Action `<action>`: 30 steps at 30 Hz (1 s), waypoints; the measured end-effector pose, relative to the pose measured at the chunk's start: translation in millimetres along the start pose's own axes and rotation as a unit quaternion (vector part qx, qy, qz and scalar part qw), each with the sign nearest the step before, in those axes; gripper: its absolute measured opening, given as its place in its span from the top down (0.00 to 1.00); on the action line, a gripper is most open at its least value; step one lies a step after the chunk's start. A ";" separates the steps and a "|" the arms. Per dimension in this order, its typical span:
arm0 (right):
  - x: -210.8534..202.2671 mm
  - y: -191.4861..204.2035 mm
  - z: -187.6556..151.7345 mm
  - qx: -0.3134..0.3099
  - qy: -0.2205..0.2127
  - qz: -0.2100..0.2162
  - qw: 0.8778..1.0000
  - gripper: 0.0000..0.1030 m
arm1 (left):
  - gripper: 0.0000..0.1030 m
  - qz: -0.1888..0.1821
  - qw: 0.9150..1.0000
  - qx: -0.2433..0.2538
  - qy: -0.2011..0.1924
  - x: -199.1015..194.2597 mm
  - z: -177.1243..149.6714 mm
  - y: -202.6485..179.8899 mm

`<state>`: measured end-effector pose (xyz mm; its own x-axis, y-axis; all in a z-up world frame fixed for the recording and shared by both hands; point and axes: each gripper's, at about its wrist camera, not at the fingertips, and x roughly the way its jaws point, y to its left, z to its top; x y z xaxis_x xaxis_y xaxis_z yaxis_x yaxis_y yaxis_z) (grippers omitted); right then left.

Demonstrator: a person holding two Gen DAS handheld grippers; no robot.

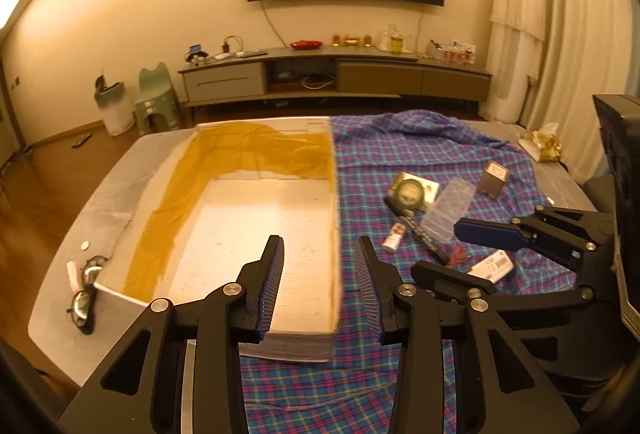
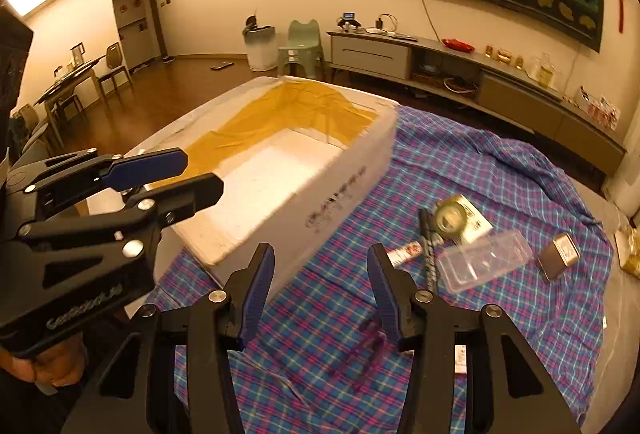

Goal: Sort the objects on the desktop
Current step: 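Reach the left tool to the purple figure while the right tool reaches the white charger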

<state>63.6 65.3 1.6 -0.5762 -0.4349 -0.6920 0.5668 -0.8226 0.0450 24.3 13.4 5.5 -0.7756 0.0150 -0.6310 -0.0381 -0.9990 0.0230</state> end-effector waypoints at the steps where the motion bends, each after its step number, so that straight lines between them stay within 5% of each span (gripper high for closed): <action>1: 1.4 -2.8 -3.1 0.003 0.000 -0.002 1.000 0.51 | 0.62 -0.004 1.000 0.003 0.001 0.5 -0.4 -4.1; 10: 4.7 -41.8 -21.9 0.036 0.013 -0.013 0.999 0.51 | 0.62 -0.050 0.998 0.040 0.018 9.9 -7.4 -41.9; 21: -14.7 -134.4 -55.5 0.150 0.026 -0.016 0.988 0.48 | 0.62 -0.104 0.987 0.084 0.090 45.9 -31.9 -88.3; 24: -8.4 -149.2 -68.5 0.185 0.039 0.017 0.982 0.48 | 0.62 -0.125 0.982 0.073 0.121 60.3 -36.1 -91.6; 30: 16.9 -131.9 -77.7 0.118 0.096 0.042 0.988 0.40 | 0.62 -0.141 0.975 0.055 0.165 88.3 -48.5 -93.8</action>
<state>24.8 194.9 -72.0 -0.3989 -0.4462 -0.8011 0.4421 -0.8590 0.2583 -10.1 106.4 -90.0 -0.4805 0.2560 -0.8388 -0.3015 -0.9464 -0.1161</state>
